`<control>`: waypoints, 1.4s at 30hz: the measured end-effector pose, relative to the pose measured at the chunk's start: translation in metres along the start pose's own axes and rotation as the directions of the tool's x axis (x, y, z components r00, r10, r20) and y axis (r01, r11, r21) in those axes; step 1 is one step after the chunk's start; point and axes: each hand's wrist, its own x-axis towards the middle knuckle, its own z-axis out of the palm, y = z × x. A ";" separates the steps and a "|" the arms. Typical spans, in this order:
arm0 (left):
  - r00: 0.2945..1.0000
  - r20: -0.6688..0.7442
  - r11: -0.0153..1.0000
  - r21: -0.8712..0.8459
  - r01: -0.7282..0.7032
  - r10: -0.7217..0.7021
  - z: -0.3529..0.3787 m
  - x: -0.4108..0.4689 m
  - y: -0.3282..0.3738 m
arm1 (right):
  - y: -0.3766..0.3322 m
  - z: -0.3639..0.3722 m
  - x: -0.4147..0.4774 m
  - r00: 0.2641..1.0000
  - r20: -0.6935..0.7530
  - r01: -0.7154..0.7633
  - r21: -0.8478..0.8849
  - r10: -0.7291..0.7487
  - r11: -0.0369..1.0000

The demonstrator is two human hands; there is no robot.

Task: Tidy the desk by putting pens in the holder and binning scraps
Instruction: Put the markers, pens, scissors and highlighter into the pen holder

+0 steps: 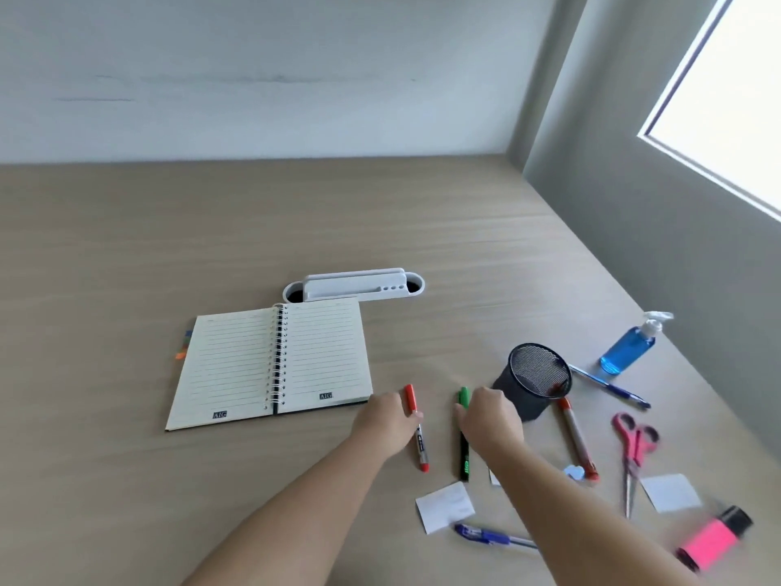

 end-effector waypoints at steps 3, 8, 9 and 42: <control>0.998 -0.028 0.999 0.021 0.049 -0.049 0.020 0.013 0.007 | 0.003 0.012 0.005 0.998 0.057 -0.012 0.016 0.011 1.000; 0.988 -0.118 0.990 0.083 0.110 -0.100 0.039 0.023 0.012 | 0.008 0.018 0.016 0.996 0.086 -0.014 0.078 0.007 0.997; 0.986 -0.118 0.988 0.085 0.127 -0.117 0.038 0.023 0.012 | 0.008 0.018 0.017 0.995 0.102 0.001 0.085 -0.010 0.996; 0.885 -0.376 0.914 -0.184 -0.362 0.275 0.014 0.016 0.165 | 0.119 -0.105 0.039 0.949 -0.315 0.150 0.452 0.000 0.879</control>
